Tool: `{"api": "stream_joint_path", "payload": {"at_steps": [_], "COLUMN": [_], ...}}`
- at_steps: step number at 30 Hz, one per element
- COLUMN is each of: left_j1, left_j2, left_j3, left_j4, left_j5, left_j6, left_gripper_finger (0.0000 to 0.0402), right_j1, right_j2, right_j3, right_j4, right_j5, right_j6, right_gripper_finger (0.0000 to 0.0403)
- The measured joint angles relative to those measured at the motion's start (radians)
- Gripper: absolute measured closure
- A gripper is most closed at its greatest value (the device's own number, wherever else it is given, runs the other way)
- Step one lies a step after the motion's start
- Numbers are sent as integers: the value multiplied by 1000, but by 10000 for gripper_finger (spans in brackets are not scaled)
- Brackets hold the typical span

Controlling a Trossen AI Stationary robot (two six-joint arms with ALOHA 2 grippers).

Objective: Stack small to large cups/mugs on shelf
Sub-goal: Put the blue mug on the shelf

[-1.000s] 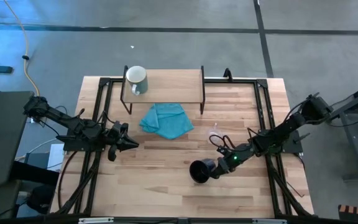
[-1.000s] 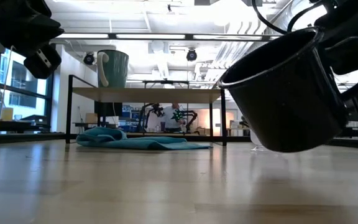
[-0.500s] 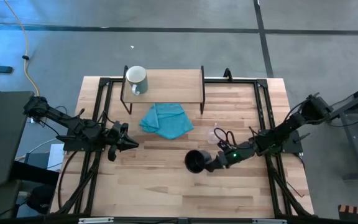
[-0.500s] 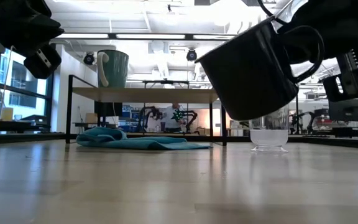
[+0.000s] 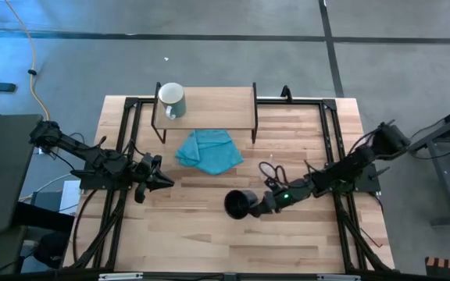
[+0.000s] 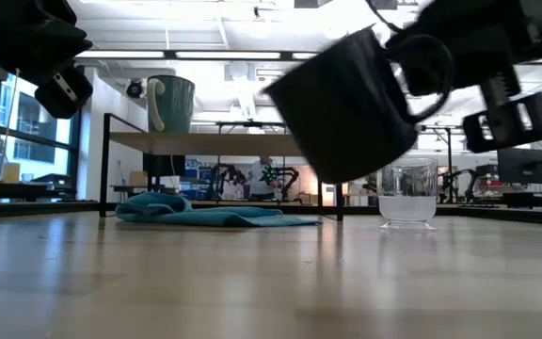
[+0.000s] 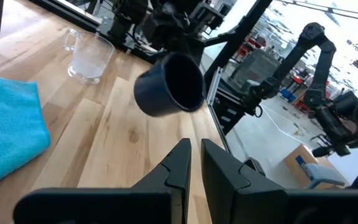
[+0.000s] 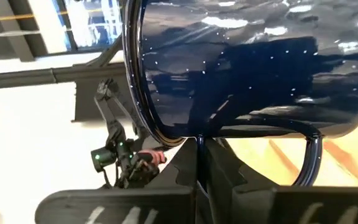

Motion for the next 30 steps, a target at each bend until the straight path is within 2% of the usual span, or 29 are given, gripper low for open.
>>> {"api": "stream_joint_path", "payload": {"at_steps": [10,21,30], "left_j1": [0,0,0], "left_j2": [0,0,0], "left_j3": [0,0,0], "left_j4": [-1,-1,-1], "left_j5": [38,97,100], "left_j6": [0,7,11], "left_gripper_finger": [376,376,376], "right_j1": [-11,8,19], "right_j2": [299,521,603], "right_j3": [132,279,332], "right_j4": [340,516,532], "right_j5": [-17,-23,-17], "right_j6": [-45,-41,-1], "right_gripper_finger": [403,403,403]}}
